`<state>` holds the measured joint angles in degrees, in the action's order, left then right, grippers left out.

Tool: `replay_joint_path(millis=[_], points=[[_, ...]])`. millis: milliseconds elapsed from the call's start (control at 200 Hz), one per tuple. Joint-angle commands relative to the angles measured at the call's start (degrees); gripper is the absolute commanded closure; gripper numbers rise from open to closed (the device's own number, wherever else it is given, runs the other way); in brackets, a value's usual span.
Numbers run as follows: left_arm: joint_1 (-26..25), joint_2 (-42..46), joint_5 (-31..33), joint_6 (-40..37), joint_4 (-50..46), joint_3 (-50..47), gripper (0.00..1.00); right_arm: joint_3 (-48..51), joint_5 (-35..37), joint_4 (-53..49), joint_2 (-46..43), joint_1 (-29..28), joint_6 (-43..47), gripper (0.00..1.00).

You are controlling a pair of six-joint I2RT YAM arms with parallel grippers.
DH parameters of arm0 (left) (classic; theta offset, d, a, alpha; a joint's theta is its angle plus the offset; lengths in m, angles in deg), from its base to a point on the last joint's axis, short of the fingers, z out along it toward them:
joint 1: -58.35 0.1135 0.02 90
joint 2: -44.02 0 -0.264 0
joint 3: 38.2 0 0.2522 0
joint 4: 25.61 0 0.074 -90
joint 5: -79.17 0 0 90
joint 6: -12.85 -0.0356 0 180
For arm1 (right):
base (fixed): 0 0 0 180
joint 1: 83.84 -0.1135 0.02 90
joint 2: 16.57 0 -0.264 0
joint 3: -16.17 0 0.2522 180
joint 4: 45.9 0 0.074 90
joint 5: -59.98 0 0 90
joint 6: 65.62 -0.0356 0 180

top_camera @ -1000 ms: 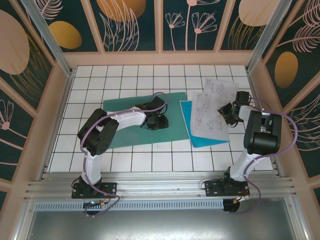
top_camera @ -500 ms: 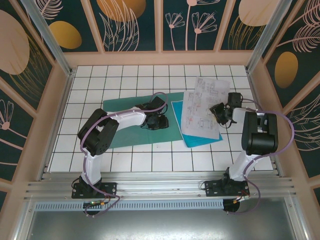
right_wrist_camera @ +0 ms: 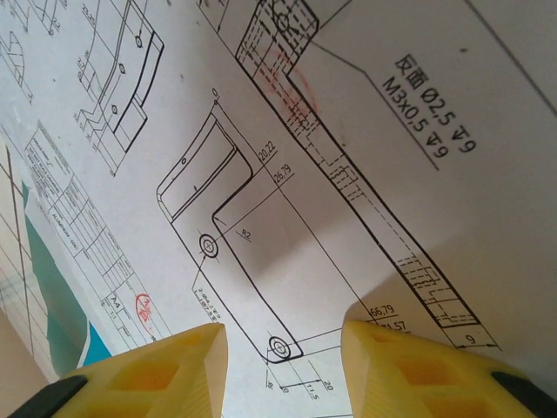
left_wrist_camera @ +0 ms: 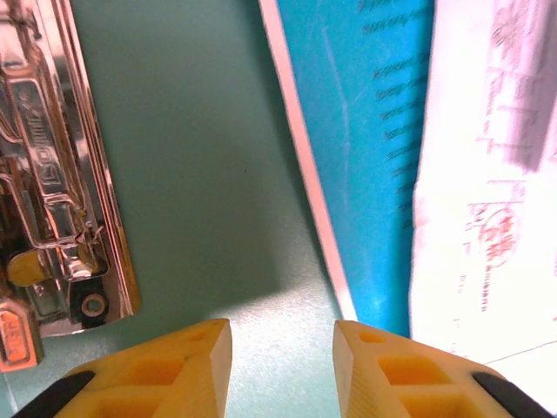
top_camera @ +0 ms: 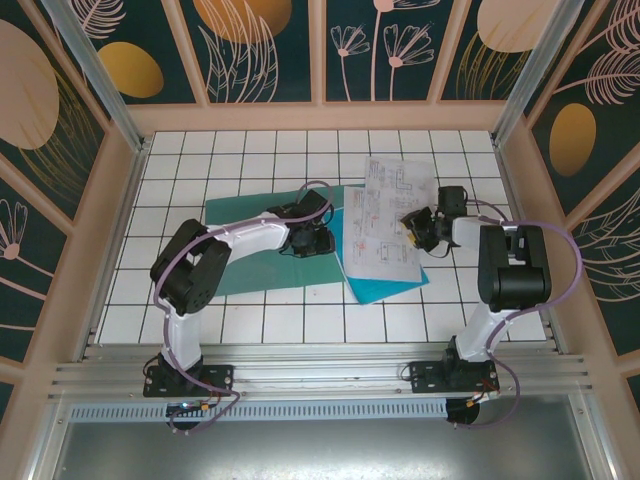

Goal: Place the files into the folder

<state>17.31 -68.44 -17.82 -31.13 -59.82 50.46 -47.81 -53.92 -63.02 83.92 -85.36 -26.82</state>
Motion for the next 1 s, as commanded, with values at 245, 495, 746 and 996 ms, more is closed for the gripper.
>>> replay_joint_path(millis=[245, 495, 746, 996], points=[[-0.18, 1.15, -6.12, 6.57, 2.24, 7.93, 0.59, -6.69, 3.95, -14.12, -4.40, 3.42, 8.26, 0.57], [-0.98, -9.01, -9.90, 6.60, 3.26, 18.94, 0.53, -9.89, 3.57, -15.61, -0.80, 8.73, 13.73, 0.57], [-0.95, -16.37, -9.68, 4.30, 2.19, 25.44, 0.50, -13.32, 2.84, -16.31, 4.31, 9.52, 15.58, 0.57], [-0.98, -19.06, -12.07, 5.65, 6.32, 24.44, 0.48, -13.08, 2.45, -15.41, 6.33, 8.44, 15.27, 0.58]])
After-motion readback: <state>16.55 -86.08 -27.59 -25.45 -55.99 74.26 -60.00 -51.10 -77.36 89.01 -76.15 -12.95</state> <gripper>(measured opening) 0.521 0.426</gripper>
